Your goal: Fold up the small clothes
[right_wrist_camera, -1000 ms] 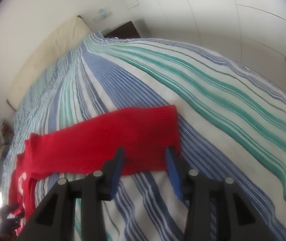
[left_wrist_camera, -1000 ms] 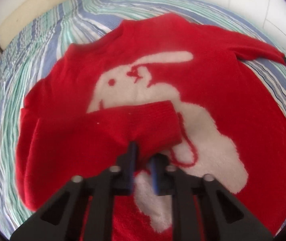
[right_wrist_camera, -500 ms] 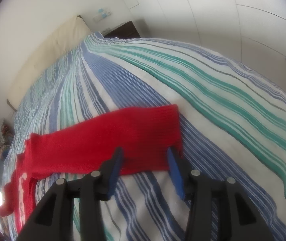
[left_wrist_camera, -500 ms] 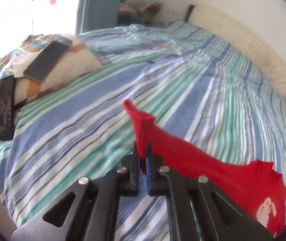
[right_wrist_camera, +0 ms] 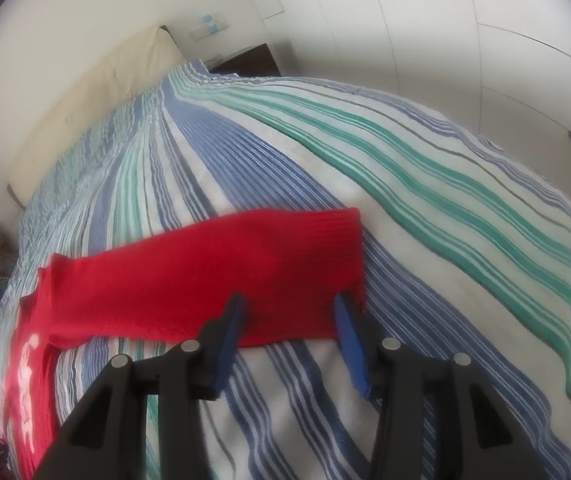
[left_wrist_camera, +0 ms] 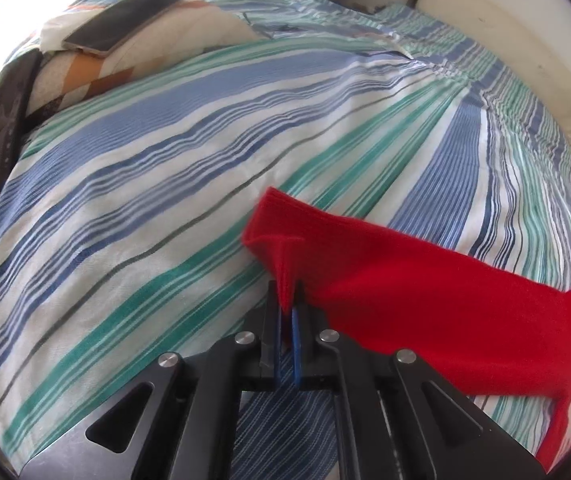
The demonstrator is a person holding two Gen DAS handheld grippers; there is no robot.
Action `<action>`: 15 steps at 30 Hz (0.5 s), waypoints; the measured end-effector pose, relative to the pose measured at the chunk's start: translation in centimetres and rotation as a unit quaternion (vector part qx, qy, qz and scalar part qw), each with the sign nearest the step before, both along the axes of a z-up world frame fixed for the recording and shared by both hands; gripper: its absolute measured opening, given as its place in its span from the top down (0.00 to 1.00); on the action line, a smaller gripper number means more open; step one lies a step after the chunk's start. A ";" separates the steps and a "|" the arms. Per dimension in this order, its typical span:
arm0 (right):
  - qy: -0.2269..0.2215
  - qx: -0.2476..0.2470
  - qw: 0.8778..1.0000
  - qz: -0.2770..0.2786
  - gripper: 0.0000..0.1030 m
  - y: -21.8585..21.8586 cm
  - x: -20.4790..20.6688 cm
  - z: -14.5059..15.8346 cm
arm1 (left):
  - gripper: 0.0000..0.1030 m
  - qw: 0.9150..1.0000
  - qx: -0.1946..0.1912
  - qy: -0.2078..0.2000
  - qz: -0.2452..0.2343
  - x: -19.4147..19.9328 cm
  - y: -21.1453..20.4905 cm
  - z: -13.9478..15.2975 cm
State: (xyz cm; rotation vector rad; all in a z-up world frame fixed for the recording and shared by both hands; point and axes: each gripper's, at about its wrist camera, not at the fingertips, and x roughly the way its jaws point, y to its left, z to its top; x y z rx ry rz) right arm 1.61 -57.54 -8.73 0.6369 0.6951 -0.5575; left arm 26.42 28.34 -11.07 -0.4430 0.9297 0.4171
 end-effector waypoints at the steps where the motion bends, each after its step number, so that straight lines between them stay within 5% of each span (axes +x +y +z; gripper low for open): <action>1: 0.001 -0.001 1.000 0.000 0.55 0.0 0.0 0.0 | 0.96 1.000 -0.006 -0.002 0.001 -0.1 0.3 -0.2; 7: 0.002 -0.004 1.000 0.000 0.55 0.1 -0.1 0.0 | 0.88 0.999 -0.037 -0.030 0.004 -0.8 1.1 -0.1; 10: 0.000 -0.003 1.000 -0.001 0.55 0.1 -0.2 0.1 | 0.62 0.999 -0.025 -0.022 0.011 -1.7 0.7 1.0; 12: -0.002 -0.008 1.000 -0.007 0.51 0.3 -0.7 1.1 | 0.35 1.000 0.010 -0.004 0.017 -2.8 -0.2 2.8; 15: -0.007 -0.049 0.999 -0.001 0.41 2.4 -2.8 4.5 | 0.34 0.999 0.005 -0.008 -0.053 -6.5 -2.9 6.0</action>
